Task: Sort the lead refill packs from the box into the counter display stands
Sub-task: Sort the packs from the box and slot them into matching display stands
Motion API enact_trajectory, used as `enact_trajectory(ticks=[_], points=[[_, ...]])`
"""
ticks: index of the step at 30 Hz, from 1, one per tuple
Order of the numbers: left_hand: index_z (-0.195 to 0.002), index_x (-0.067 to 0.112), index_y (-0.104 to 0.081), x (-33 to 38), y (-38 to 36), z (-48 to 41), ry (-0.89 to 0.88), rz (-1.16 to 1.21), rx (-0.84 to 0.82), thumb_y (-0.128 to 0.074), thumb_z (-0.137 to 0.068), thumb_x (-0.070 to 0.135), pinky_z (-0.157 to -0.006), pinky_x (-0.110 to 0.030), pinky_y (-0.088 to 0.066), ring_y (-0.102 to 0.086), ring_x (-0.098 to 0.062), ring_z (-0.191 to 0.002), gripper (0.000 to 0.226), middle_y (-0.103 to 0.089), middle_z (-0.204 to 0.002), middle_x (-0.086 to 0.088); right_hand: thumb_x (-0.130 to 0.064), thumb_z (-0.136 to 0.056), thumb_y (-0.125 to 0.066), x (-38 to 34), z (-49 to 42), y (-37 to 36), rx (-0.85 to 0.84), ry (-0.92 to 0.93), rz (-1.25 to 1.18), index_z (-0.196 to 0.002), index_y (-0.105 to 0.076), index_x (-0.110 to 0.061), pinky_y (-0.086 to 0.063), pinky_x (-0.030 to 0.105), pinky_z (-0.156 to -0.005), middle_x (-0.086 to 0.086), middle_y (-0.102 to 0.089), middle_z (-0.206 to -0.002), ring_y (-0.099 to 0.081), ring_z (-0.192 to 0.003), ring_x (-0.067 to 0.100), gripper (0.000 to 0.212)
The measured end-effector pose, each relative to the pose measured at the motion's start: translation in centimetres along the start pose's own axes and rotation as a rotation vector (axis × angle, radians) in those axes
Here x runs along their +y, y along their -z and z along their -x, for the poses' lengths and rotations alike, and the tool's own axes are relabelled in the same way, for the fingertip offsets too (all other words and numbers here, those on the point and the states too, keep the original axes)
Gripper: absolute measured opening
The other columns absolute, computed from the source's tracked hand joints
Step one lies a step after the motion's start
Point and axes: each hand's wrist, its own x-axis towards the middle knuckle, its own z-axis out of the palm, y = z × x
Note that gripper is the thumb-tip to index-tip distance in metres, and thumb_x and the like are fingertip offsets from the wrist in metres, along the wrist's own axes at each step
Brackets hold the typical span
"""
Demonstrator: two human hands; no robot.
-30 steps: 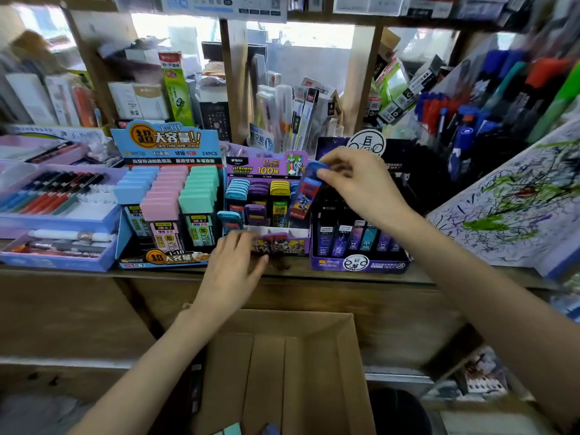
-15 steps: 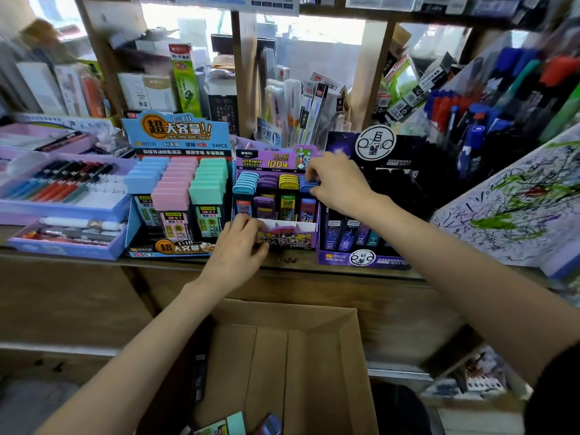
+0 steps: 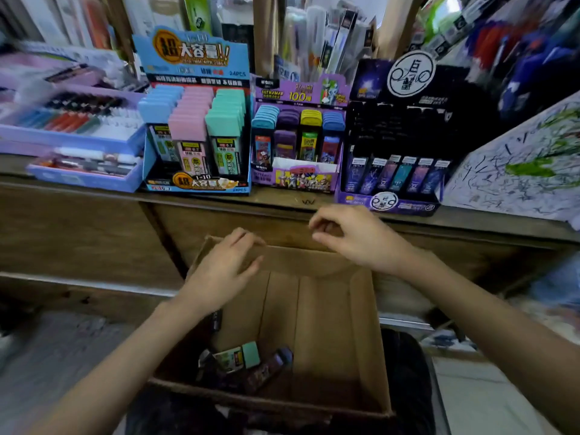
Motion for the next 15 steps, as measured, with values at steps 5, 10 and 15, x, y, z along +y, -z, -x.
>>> enact_trajectory(ticks=[5,10,15], points=[[-0.12,0.014,-0.052,-7.3,-5.2,5.9,0.406,0.081,-0.395,-0.063,-0.088,0.025,-0.095,-0.024,-0.035,-0.045,-0.022,-0.12,0.035,-0.051,-0.121,-0.005,-0.017,-0.091,-0.057,3.2,2.0,-11.2,-0.287,-0.29,-0.12,-0.108,-0.063,-0.018,-0.044,0.019,-0.078,0.0,-0.064,-0.105,-0.057,-0.091,0.008,0.017],[-0.147,0.016,-0.011,-10.3,-9.3,10.5,0.668,0.117,-0.6,-0.069,-0.082,0.042,-0.115,-0.037,-0.016,-0.008,-0.033,-0.142,0.091,-0.016,-0.153,-0.013,-0.006,-0.089,-0.056,3.8,4.9,-20.7,-0.548,-0.472,-0.235,-0.115,-0.056,-0.007,-0.041,0.016,-0.068,0.011,-0.055,-0.103,-0.051,-0.09,0.019,0.026],[-0.144,0.009,0.024,-10.9,-11.2,10.3,0.67,-0.001,-0.889,-0.067,-0.079,0.052,-0.118,-0.044,-0.004,0.017,-0.036,-0.142,0.12,0.022,-0.154,-0.019,-0.021,-0.083,-0.068,3.9,6.5,-24.9,-0.523,-0.66,-0.271,-0.117,-0.049,-0.011,-0.038,0.025,-0.076,0.009,-0.054,-0.118,-0.054,-0.103,0.021,0.04]])
